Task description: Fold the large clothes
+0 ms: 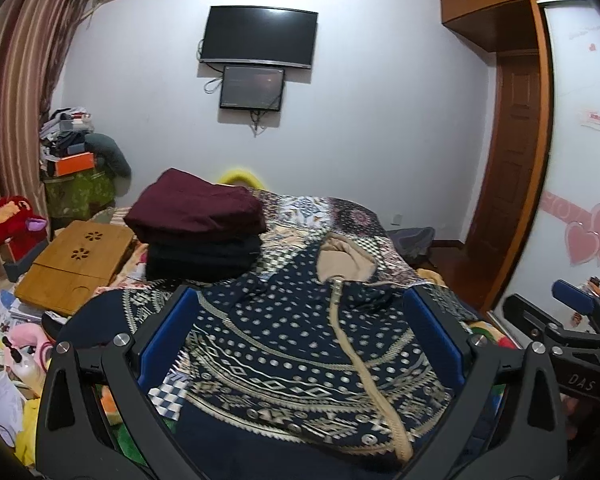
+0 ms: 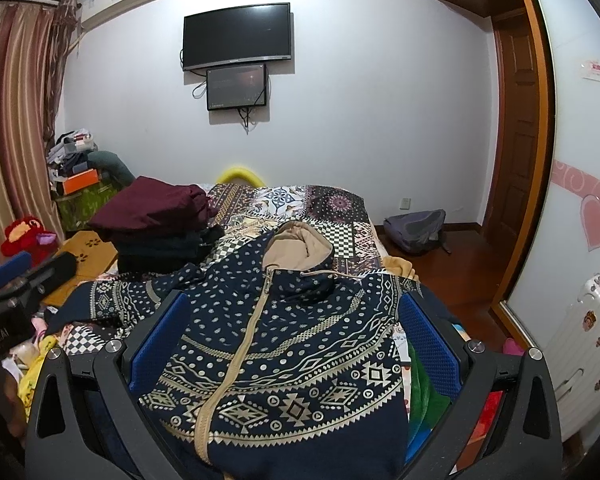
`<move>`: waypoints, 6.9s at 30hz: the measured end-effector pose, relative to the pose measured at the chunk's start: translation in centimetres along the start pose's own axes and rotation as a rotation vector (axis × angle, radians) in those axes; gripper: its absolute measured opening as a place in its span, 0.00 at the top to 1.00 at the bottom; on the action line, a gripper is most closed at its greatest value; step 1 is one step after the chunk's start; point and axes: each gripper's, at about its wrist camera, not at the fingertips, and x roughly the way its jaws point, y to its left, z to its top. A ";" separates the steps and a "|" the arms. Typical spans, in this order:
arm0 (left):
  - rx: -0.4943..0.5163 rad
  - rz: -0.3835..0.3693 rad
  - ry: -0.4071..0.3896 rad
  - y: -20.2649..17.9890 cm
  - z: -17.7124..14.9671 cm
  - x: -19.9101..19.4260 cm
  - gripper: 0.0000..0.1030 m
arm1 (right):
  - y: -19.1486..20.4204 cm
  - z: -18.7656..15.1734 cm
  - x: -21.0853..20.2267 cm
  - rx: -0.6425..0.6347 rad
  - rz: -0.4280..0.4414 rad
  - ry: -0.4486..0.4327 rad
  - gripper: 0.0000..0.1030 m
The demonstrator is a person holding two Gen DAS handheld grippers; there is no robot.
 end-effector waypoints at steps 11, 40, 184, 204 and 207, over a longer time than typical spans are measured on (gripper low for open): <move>-0.028 0.154 -0.005 6.3 2.6 3.8 0.00 | -0.6 1.5 3.9 -0.005 -0.028 0.050 0.00; -0.729 0.298 0.518 34.6 -9.8 16.5 0.00 | 6.8 1.9 17.3 -0.183 -0.024 0.281 0.00; -0.104 0.119 0.724 17.0 -11.0 25.0 0.31 | 2.8 7.6 22.0 -0.079 0.255 0.307 0.89; -0.125 0.224 0.701 18.5 -11.1 24.5 0.25 | -9.8 -1.5 21.7 0.200 0.027 0.518 0.89; -0.119 0.227 0.703 18.3 -11.0 24.2 0.25 | -10.5 -2.0 21.1 0.191 0.002 0.536 0.89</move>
